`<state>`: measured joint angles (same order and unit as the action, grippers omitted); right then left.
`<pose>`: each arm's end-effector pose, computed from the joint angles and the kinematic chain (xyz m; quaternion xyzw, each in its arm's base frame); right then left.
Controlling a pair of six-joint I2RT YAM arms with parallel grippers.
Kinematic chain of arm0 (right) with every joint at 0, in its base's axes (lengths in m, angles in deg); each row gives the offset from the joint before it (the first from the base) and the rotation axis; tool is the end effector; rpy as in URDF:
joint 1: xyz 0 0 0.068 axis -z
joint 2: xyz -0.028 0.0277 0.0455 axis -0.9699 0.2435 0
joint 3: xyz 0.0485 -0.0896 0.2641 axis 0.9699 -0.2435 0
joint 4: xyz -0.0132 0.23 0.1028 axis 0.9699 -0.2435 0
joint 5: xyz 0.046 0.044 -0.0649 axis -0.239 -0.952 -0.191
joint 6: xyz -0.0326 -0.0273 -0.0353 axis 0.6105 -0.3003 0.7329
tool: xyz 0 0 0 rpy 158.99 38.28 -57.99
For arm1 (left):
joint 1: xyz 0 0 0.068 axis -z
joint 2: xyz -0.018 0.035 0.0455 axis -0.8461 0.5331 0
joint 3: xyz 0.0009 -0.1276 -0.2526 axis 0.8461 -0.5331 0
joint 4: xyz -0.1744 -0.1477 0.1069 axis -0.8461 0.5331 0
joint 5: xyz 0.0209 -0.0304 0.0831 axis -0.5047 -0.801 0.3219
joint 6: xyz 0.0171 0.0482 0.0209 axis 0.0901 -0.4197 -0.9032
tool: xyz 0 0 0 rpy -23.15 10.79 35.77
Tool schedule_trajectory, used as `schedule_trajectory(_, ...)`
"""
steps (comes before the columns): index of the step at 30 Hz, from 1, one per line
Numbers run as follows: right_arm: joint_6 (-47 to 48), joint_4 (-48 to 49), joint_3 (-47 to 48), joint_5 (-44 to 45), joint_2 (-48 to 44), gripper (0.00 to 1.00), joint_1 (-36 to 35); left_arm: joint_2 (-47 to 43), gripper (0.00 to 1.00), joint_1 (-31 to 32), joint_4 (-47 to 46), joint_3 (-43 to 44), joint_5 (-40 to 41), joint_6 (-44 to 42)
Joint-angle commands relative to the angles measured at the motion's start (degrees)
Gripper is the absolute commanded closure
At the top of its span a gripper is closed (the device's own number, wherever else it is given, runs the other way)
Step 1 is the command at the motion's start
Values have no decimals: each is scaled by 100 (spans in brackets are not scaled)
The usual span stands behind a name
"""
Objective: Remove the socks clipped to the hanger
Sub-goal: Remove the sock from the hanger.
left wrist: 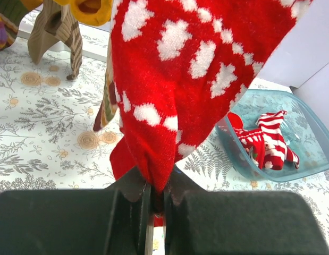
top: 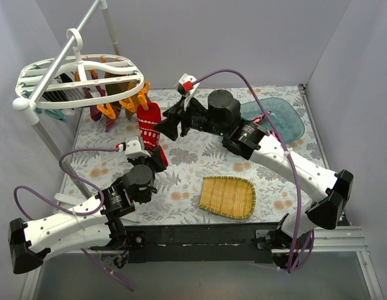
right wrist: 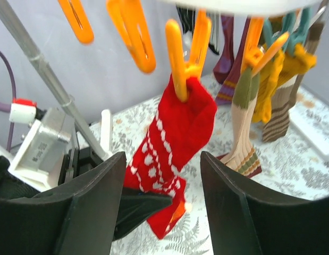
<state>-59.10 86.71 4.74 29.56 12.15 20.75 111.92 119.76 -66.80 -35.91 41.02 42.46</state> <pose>0.1903 0.2870 0.4616 -0.3393 0.6182 0.4417 0.5546 0.1032 -0.1257 0.3171 -0.3331 0.6584 -0.3370 0.5848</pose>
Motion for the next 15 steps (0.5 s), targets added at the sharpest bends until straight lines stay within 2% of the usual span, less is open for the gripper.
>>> schedule_trajectory(1, 290, 348, 616, 187, 54, 37, 171, -120, 100, -36, 235, 111, -20, 163)
schedule_trajectory(4, 133, 164, 1275, -384, 432, 40, 469, -129, 100, -36, 287, 111, -56, 189)
schedule_trajectory(11, -359, 496, 2014, -2264, 1039, 37, 1068, -103, 100, -36, 349, 154, -293, 216)
schedule_trajectory(15, -562, 522, 2322, -2740, 1330, 36, 1226, -111, 100, -36, 428, 198, -433, 268)
